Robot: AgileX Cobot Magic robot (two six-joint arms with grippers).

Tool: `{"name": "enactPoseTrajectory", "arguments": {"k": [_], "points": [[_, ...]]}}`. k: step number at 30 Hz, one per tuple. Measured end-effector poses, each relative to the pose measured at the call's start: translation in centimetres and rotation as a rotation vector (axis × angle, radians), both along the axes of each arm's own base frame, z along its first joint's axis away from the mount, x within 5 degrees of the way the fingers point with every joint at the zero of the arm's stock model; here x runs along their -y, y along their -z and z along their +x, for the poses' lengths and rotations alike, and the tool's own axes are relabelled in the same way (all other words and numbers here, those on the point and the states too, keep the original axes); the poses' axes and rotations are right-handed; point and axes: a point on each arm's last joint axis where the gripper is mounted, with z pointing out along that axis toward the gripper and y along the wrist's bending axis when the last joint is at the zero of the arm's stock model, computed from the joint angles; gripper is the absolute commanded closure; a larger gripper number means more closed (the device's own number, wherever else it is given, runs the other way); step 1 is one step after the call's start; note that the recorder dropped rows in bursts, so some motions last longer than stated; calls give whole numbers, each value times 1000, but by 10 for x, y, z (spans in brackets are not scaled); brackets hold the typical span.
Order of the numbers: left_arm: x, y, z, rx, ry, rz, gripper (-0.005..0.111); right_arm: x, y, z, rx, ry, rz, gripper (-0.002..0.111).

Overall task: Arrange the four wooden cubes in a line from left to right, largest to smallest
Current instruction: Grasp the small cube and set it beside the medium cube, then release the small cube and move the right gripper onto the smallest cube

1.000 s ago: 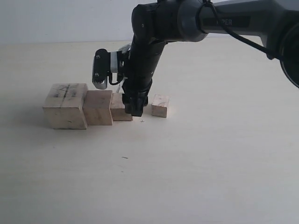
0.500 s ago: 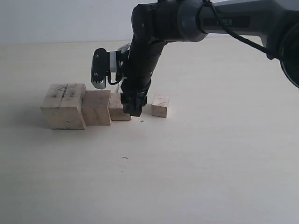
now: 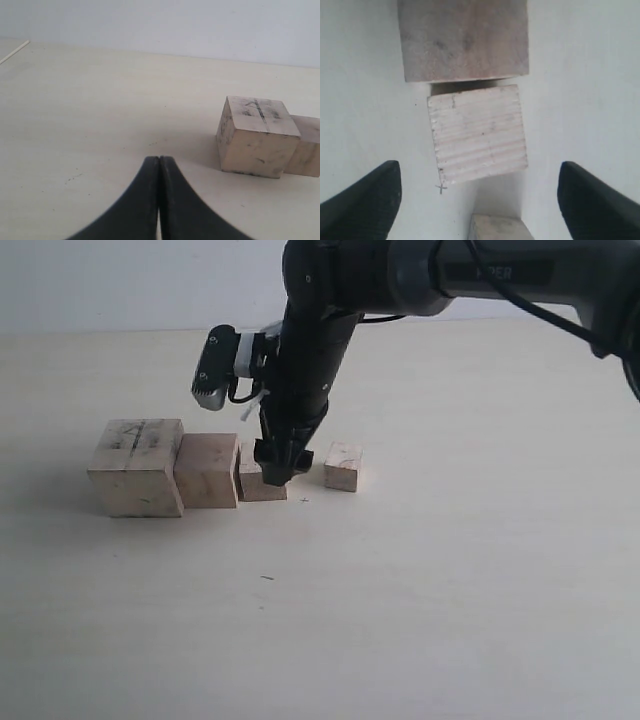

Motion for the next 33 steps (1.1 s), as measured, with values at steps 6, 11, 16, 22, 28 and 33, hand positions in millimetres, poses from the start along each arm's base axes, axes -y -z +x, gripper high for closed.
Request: {"name": "enactPoseTrajectory", "arguments": {"k": [6,11,16,22,28,33], "points": [[0,0,0,0,0,0,107,6,-21,-4,-20,83,1,51],[0,0,0,0,0,0,107,13,-22,-5,-29,119,-65,52],[0,0,0,0,0,0,107,22,-22,0,-8,210,-133,52],[0,0,0,0,0,0,107,50,-25,22,-61,294,-117,52],[0,0,0,0,0,0,107,80,-39,42,-167,320,22,49],[0,0,0,0,0,0,107,95,-43,52,-205,347,87,35]]}}
